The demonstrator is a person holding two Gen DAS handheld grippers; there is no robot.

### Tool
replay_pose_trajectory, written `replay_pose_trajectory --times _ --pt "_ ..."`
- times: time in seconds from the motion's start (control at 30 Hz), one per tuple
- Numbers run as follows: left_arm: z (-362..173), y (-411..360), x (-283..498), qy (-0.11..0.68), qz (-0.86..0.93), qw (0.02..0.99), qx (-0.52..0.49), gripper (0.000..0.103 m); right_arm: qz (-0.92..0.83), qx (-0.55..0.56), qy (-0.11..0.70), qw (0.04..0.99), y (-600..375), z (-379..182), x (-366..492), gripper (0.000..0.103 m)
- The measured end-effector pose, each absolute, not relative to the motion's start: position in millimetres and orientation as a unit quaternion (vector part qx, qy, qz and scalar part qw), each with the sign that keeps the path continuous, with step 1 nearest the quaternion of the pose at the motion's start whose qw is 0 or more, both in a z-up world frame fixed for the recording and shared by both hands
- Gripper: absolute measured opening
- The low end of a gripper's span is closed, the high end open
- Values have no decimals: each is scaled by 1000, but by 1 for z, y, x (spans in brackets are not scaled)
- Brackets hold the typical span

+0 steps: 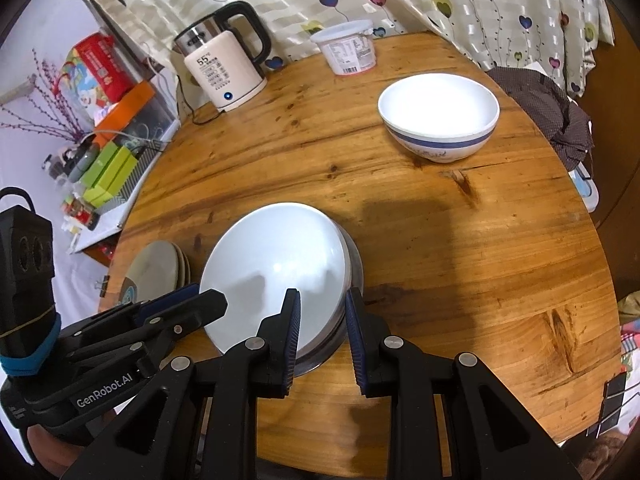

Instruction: Organize plates and bowls

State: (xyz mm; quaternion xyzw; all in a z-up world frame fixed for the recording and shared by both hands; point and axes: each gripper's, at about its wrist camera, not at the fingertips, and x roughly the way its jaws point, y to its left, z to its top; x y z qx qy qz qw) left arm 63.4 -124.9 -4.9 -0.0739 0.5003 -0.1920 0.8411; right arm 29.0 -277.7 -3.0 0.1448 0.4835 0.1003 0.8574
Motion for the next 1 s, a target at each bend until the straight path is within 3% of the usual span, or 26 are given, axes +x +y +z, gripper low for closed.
replay_pose_trajectory --times 1.0 --pt "3 -116 69 482 -188 851 -84 32 104 153 459 869 -294 12 28 23"
